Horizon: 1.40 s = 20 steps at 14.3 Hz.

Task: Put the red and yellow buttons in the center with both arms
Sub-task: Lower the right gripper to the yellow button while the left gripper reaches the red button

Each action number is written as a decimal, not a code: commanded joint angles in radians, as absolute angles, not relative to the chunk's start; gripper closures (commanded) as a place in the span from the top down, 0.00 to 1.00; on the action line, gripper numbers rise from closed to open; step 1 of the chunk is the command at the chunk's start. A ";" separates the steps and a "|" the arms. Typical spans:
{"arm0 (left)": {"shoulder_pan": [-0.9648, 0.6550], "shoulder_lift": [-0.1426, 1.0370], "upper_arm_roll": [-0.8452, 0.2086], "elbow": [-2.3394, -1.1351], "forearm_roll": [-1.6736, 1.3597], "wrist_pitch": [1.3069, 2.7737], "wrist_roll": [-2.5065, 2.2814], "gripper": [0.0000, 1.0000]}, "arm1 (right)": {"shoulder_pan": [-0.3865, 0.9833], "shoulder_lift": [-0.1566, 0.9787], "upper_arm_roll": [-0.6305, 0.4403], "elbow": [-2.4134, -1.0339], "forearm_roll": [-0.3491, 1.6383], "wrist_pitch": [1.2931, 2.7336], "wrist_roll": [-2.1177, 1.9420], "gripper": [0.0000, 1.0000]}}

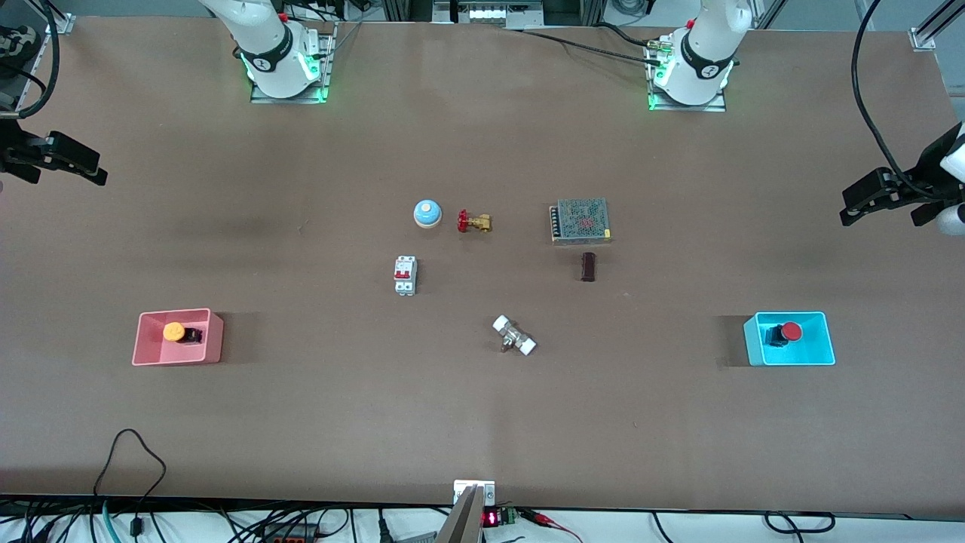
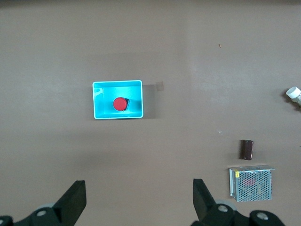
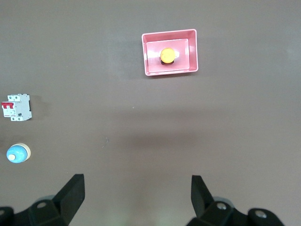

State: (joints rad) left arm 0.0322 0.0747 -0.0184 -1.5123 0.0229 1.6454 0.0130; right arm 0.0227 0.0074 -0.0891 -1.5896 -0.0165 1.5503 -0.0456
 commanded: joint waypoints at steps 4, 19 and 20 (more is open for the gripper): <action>0.034 0.052 -0.021 -1.532 0.009 1.643 0.023 1.00 | 0.005 -0.021 -0.075 -1.603 -0.020 1.539 -0.038 1.00; 0.122 0.343 -0.009 -1.543 0.026 1.845 0.041 1.00 | -0.060 0.368 -0.084 -1.569 -0.020 1.868 -0.041 1.00; 0.144 0.379 -0.011 -1.543 0.031 1.879 0.044 1.00 | -0.069 0.406 -0.084 -1.569 -0.018 1.909 -0.043 1.00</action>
